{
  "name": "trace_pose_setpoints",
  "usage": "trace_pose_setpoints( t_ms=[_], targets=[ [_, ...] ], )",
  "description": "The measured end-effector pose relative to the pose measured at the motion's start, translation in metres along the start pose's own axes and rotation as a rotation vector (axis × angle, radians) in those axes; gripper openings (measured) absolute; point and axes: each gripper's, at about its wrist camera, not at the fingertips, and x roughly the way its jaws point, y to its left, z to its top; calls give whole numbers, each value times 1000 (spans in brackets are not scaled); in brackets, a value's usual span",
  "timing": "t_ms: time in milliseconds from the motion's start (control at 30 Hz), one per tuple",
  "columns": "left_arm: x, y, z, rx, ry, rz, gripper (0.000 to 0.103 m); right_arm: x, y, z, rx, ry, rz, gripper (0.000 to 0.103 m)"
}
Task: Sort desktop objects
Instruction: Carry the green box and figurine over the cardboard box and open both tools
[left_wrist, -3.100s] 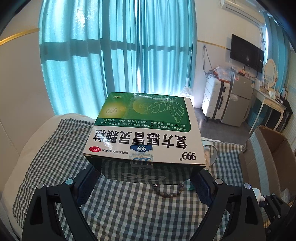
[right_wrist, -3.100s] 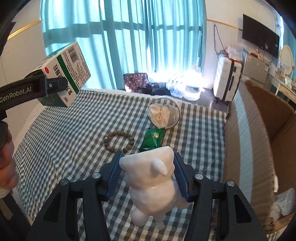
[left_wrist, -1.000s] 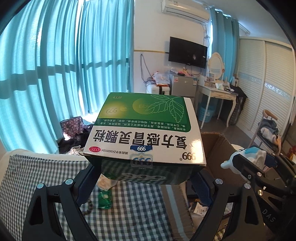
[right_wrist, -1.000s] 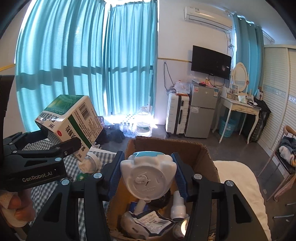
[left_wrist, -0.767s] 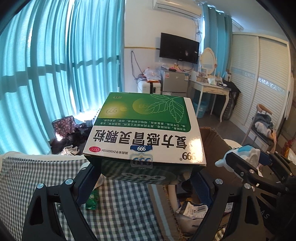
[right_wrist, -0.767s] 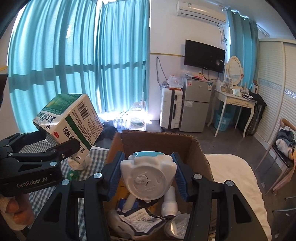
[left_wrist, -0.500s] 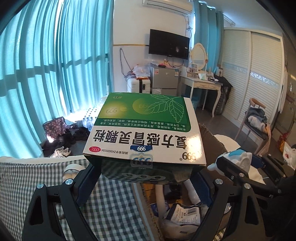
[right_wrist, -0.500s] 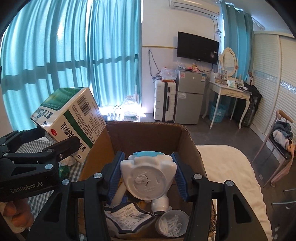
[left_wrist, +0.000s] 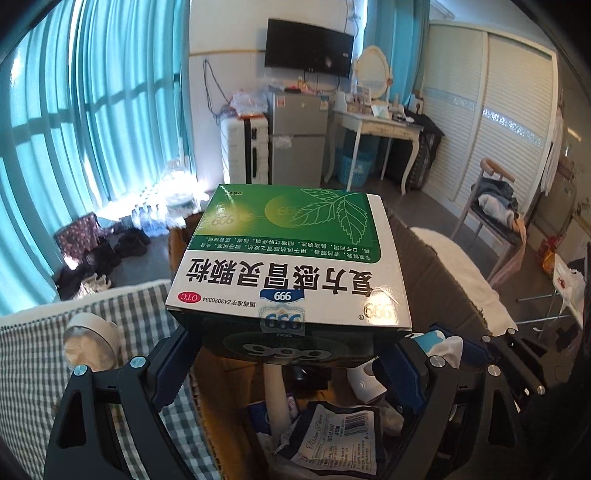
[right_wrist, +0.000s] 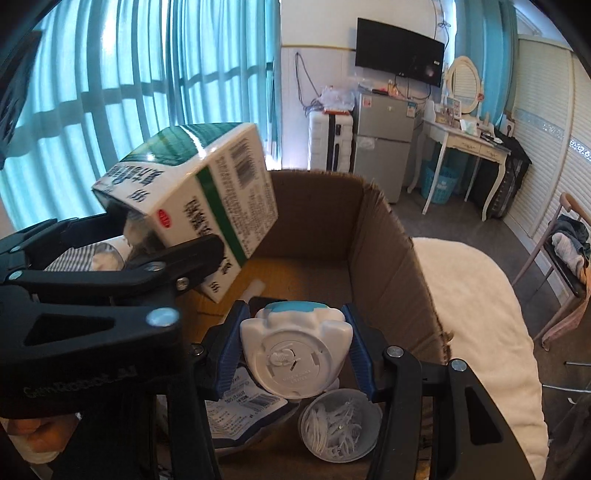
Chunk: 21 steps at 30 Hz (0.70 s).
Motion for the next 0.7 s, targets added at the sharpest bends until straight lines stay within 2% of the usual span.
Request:
trace_pose_setpoints(
  t_ms=[133, 300, 400, 700],
  targets=[
    [11, 1, -1, -9, 62, -4, 94, 9, 0, -6, 2, 53, 12, 52],
    [1, 5, 2, -19, 60, 12, 94, 5, -2, -12, -1, 53, -6, 54],
    [-11, 7, 4, -21, 30, 24, 94, -5, -2, -9, 6, 11, -10, 67],
    [-65, 22, 17, -19, -95, 60, 94, -43, 13, 11, -3, -111, -19, 67]
  ],
)
